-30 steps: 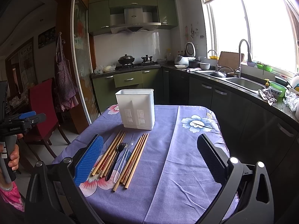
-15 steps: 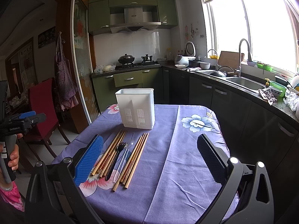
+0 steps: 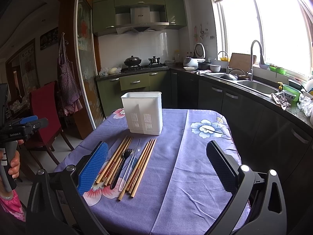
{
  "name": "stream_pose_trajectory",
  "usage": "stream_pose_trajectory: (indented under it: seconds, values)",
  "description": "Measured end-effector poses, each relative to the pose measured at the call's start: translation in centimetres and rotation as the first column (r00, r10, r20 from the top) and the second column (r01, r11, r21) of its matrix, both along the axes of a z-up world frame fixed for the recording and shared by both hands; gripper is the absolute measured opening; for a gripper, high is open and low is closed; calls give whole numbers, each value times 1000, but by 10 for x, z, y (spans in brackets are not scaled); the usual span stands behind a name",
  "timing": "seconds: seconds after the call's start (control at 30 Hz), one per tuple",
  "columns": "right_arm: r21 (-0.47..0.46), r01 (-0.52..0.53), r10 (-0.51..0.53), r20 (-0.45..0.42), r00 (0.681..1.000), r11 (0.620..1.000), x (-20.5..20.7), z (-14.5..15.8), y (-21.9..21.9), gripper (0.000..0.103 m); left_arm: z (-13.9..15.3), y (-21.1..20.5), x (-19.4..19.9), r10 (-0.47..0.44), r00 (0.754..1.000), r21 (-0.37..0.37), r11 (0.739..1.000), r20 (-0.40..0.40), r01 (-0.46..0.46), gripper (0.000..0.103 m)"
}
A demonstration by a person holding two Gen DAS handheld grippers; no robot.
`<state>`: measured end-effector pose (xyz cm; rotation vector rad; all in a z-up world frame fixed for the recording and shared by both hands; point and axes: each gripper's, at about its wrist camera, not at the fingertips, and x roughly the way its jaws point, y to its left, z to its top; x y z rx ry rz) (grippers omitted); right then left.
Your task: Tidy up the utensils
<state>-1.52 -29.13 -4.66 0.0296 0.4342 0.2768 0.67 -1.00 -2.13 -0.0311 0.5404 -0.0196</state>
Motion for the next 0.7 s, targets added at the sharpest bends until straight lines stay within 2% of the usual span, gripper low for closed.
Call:
stream_pose_trajectory:
  seconds: [0.2, 0.27, 0.33, 0.4, 0.53, 0.63, 0.7]
  values:
    - [-42, -34, 31, -72, 997, 999, 28, -8, 3, 99, -9, -1, 20, -17, 998, -17, 1000, -58, 16, 97]
    - [-67, -43, 33, -137, 990, 997, 47, -14, 3, 99, -14, 1, 35, -26, 995, -18, 1000, -95, 24, 97]
    - [-32, -65, 56, -227, 972, 997, 70, -23, -2, 99, -21, 2, 52, -36, 989, -30, 999, -142, 32, 97]
    - [21, -106, 107, -327, 939, 994, 95, -33, -7, 99, -32, 4, 73, -42, 979, -56, 998, -197, 31, 97]
    - [7, -128, 115, -491, 864, 992, 141, -53, -5, 99, -56, -1, 117, -51, 948, -62, 997, -315, 33, 97]
    - [10, -144, 124, -565, 816, 990, 169, -64, -4, 99, -75, -15, 149, -82, 900, -55, 996, -429, 65, 97]
    - [-28, -136, 95, -582, 807, 990, 185, -68, -2, 99, -86, -30, 165, -103, 870, -40, 995, -482, 96, 97]
